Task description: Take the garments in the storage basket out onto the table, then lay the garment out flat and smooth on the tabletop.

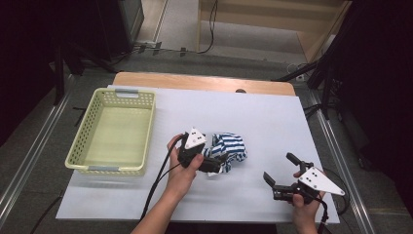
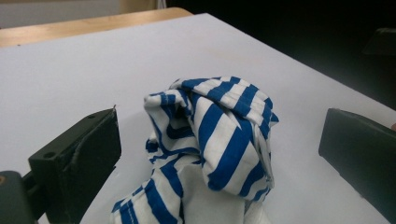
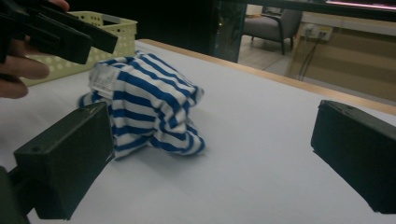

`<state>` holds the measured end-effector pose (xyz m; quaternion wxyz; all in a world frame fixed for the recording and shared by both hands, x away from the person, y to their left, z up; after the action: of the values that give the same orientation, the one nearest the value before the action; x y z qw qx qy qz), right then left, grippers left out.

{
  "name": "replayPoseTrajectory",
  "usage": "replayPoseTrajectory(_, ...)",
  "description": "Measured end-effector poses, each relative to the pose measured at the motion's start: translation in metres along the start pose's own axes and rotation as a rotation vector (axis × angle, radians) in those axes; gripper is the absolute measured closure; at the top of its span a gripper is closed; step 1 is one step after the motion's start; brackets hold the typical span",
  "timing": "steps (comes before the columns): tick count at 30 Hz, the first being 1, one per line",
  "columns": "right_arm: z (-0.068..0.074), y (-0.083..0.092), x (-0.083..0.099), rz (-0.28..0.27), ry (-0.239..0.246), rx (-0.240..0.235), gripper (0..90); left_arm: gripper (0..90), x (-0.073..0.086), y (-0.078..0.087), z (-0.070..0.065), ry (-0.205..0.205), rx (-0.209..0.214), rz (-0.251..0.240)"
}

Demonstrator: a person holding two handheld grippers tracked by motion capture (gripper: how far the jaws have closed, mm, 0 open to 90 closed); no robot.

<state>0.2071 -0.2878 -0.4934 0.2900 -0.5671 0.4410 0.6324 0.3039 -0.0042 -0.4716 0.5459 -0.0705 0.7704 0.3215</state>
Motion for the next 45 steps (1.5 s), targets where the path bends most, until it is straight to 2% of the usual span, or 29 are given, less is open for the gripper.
replayPoseTrajectory(4, 0.013, -0.017, -0.008, 0.005, -0.005, -0.035, 0.1, 0.0, 0.008, 0.011, 0.004, -0.005, 0.012, -0.029)
replayPoseTrajectory(6, 0.019, -0.027, -0.01, 0.015, -0.013, -0.038, 11.6, 0.0, 0.012, 0.018, 0.008, 0.002, 0.011, -0.045)
replayPoseTrajectory(7, 0.023, -0.031, -0.011, 0.016, -0.017, -0.036, 13.9, 0.0, 0.014, 0.02, 0.01, 0.013, 0.012, -0.055)
replayPoseTrajectory(9, 0.029, -0.041, -0.012, 0.024, -0.032, -0.077, 13.9, 0.0, 0.021, 0.025, 0.013, 0.021, 0.007, -0.067)
replayPoseTrajectory(11, 0.035, -0.051, -0.012, 0.038, -0.031, -0.09, 16.4, 0.0, 0.03, 0.028, 0.012, 0.019, 0.004, -0.066)
replayPoseTrajectory(14, 0.044, -0.065, -0.013, 0.051, -0.05, -0.09, 24.4, 0.0, 0.042, 0.026, 0.009, -0.006, 0.001, -0.026)
replayPoseTrajectory(16, 0.05, -0.074, -0.014, 0.07, -0.055, -0.085, 29.2, 0.0, 0.049, 0.027, 0.008, 0.006, 0.02, -0.02)
replayPoseTrajectory(19, 0.06, -0.085, -0.012, 0.102, -0.039, -0.072, 31.8, 0.0, 0.058, 0.023, 0.01, 0.031, 0.012, 0.011)
replayPoseTrajectory(21, 0.065, -0.091, -0.007, 0.127, -0.031, -0.079, 31.8, 0.0, 0.058, 0.021, 0.008, 0.014, 0.001, 0.019)
replayPoseTrajectory(23, 0.067, -0.095, -0.003, 0.146, -0.032, -0.084, 31.9, 0.0, 0.059, 0.021, 0.006, -0.005, -0.012, 0.031)
replayPoseTrajectory(25, 0.066, -0.097, 0.0, 0.167, -0.036, -0.068, 33.3, 1.3, 0.06, 0.019, 0.004, -0.015, -0.028, 0.042)
replayPoseTrajectory(29, 0.063, -0.098, 0.002, 0.178, -0.046, -0.058, 37.0, 3.7, 0.063, 0.014, 0.001, -0.033, -0.05, 0.078)
replayPoseTrajectory(30, 0.063, -0.098, 0.002, 0.178, -0.045, -0.053, 38.8, 5.2, 0.063, 0.013, 0.0, -0.033, -0.061, 0.085)
replayPoseTrajectory(31, 0.063, -0.098, 0.003, 0.182, -0.045, -0.047, 40.1, 11.2, 0.063, 0.012, 0.001, -0.032, -0.075, 0.096)
replayPoseTrajectory(32, 0.062, -0.098, 0.003, 0.186, -0.039, -0.041, 41.9, 18.2, 0.063, 0.011, 0.001, -0.032, -0.075, 0.104)
replayPoseTrajectory(34, 0.061, -0.099, 0.004, 0.202, -0.029, -0.015, 46.6, 22.5, 0.064, 0.011, 0.0, -0.035, -0.076, 0.101)
replayPoseTrajectory(36, 0.06, -0.099, 0.005, 0.209, -0.03, -0.006, 50.6, 33.4, 0.064, 0.012, 0.0, -0.036, -0.08, 0.098)
replayPoseTrajectory(40, 0.057, -0.098, 0.005, 0.216, -0.03, 0.009, 59.9, 49.6, 0.065, 0.011, -0.003, -0.059, -0.071, 0.104)
replayPoseTrajectory(45, 0.054, -0.096, 0.005, 0.221, -0.016, 0.008, 74.1, 61.8, 0.066, 0.009, -0.006, -0.079, -0.076, 0.114)
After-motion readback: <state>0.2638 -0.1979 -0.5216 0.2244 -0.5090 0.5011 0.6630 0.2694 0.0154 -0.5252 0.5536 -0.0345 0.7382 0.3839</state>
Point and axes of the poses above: each handheld gripper's, and its own axes: y roughly backward along the jaws, x roughly out of its underside, z roughly to its left, the point moved 3 cm from there along -y, roughly forward along the jaws, and after that the axes turned 3 degrees about x, right-handed, at the moved point
